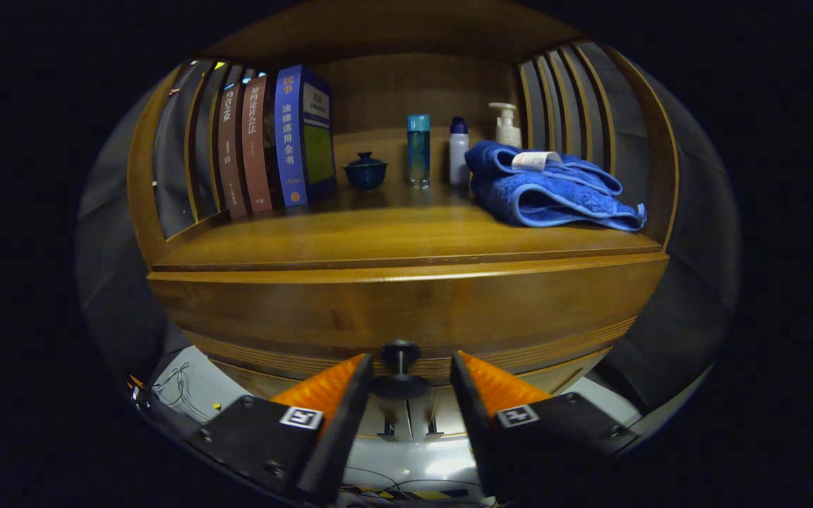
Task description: Pull open the drawer, take out the items inside it, and place them on the countertop above the cabinet.
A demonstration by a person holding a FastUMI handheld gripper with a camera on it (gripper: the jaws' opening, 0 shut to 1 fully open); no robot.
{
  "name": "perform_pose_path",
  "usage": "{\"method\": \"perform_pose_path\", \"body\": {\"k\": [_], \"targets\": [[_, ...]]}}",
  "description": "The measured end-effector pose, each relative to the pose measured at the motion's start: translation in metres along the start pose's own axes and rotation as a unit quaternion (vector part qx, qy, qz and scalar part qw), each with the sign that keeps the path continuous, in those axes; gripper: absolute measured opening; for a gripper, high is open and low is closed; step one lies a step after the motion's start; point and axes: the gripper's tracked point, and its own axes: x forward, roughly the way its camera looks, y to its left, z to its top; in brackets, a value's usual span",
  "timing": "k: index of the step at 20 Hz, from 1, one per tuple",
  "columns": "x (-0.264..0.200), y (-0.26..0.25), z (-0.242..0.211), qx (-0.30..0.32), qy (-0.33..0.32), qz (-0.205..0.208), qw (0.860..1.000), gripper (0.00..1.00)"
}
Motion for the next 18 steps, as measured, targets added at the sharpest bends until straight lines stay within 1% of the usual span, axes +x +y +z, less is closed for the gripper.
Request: {"method": "perform_pose_path", "body": {"k": [1,2,3,5,8,12,18], "targets": [[0.004,-0.002,0.000,-0.011,-0.001,-0.007,1.000,0.52],[0.009,-0.002,-0.002,-0.019,0.000,-0.011,1.000,0.51],[0.001,-0.004,0.000,-0.023,0.001,-0.013,1.000,0.44],[0.002,-0.002,0.000,-0.017,0.003,-0.011,1.000,0.37],[0.002,-0.002,0.000,-0.023,0.004,-0.011,1.000,0.37],[-0.001,-0.002,-0.004,-0.015,0.018,-0.011,1.000,0.38],[-0.041,-0.003,-0.024,-0.017,0.039,-0.008,0.999,0.37]]}}
